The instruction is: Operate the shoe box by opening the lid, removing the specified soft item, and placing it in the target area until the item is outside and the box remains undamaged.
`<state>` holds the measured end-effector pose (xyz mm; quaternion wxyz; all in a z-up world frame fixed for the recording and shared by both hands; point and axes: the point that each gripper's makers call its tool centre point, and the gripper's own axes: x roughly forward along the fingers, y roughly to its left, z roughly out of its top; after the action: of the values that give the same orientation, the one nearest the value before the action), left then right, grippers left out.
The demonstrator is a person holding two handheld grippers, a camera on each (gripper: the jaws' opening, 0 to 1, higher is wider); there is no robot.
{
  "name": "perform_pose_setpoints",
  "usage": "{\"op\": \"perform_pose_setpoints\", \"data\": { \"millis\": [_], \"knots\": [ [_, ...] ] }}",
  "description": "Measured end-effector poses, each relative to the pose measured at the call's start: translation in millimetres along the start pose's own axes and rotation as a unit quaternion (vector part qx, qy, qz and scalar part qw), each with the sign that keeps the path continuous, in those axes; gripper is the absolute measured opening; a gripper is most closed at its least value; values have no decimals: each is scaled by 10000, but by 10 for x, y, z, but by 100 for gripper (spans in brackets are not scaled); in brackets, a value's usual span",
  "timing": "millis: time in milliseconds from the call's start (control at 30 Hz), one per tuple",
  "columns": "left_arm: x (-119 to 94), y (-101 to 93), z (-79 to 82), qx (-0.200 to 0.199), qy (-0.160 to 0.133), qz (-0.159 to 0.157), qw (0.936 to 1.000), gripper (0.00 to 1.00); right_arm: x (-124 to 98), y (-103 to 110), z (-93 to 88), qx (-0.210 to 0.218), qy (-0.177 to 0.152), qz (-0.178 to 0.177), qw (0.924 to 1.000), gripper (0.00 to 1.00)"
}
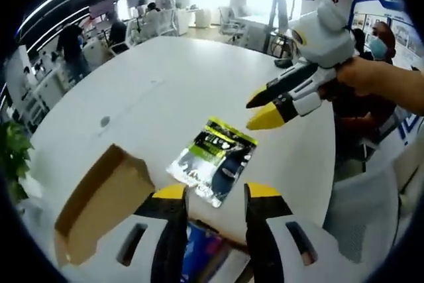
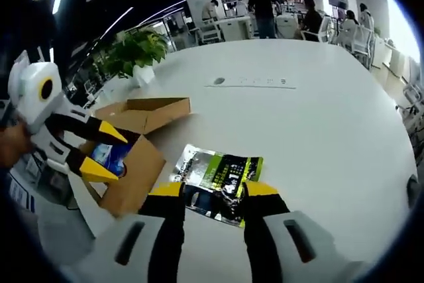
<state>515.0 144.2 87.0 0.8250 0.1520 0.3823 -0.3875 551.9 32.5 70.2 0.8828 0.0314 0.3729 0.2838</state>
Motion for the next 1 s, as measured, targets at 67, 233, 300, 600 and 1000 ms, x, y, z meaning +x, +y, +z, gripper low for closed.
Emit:
{"op": "perform_pose_setpoints", "data": {
  "millis": [67,233,300,600,1000],
  "knots": [
    [-67,15,-20,-48,-57,56,10000,33,-40,74,8,-26,32,65,10000,36],
    [-214,51,-71,-193,-181,160,9995,35,-117,243,76,-29,-11,303,9995,41],
    [-280,85,-100,-294,-243,228,9990,35,-145,326,100,-86,-20,383,9992,42],
    [-551,173,-331,-563,-338,468,9967,36,-148,682,106,-255,35,738,9969,48],
    [-898,361,-692,-935,-420,793,9916,38,-74,1052,103,-505,112,1089,9927,50]
  ]
}}
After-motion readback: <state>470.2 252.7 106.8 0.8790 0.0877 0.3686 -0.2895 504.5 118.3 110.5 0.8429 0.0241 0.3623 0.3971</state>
